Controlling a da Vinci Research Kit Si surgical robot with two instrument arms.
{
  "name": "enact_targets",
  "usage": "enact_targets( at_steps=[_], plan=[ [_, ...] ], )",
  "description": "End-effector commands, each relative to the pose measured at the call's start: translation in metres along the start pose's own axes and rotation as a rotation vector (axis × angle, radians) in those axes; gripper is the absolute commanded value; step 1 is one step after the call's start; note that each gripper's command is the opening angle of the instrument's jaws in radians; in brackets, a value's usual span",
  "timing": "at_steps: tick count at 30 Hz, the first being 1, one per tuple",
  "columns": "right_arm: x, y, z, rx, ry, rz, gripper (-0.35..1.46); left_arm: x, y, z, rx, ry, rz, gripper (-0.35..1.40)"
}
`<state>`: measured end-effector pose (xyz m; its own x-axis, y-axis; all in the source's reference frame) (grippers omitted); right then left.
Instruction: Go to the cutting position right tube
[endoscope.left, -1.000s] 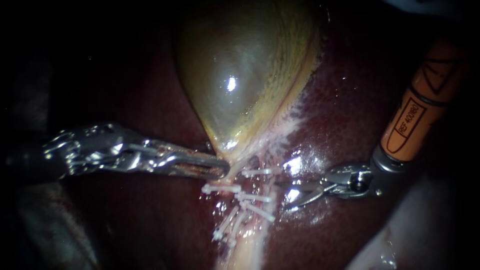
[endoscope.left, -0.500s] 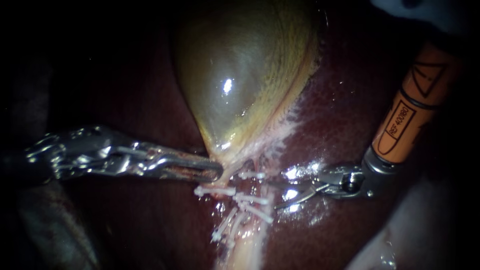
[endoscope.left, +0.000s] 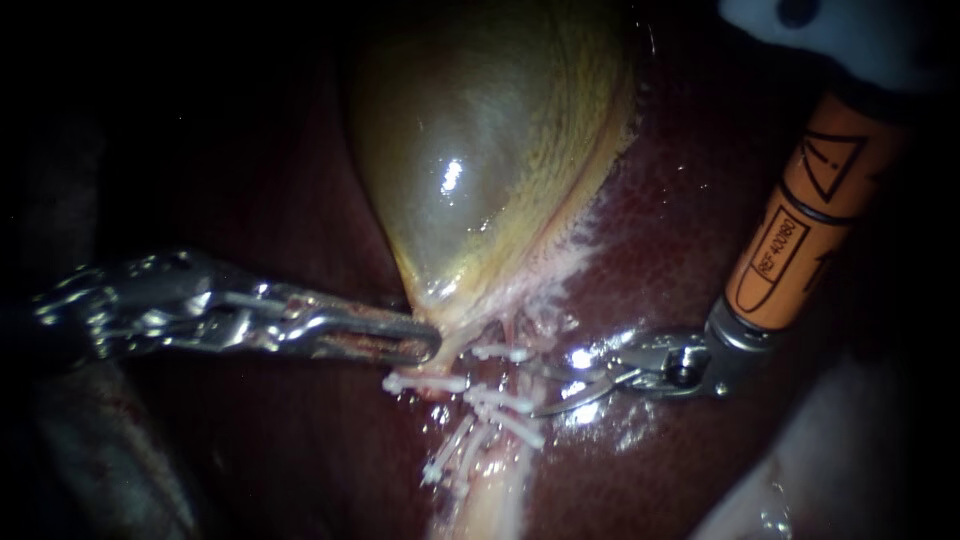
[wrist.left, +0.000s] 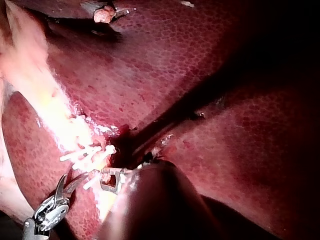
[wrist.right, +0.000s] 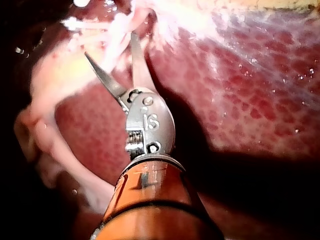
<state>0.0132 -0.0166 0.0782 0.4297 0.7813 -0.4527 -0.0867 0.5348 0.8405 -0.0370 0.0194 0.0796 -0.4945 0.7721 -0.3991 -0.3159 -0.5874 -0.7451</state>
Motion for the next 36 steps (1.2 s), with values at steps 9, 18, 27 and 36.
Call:
enact_targets(
  at_steps=[9,18,27,36],
  plan=[
    [0.0003,0.0000,0.0012,-0.004,0.003,0.014,1.05,0.0000,0.0003,-0.0001,0.004,-0.002,0.000,-0.35],
    [0.0006,0.0001,0.0021,-0.008,0.004,0.024,1.05,0.0000,0.0003,-0.0002,0.025,-0.021,0.024,-0.35],
    [0.0009,0.0001,0.0030,-0.012,0.007,0.043,1.05,0.0000,0.0003,-0.0002,0.042,-0.029,0.048,-0.35],
    [0.0010,0.0001,0.0034,-0.013,0.007,0.052,1.06,0.0000,0.0002,-0.0002,0.053,-0.036,0.071,-0.35]
  ],
)
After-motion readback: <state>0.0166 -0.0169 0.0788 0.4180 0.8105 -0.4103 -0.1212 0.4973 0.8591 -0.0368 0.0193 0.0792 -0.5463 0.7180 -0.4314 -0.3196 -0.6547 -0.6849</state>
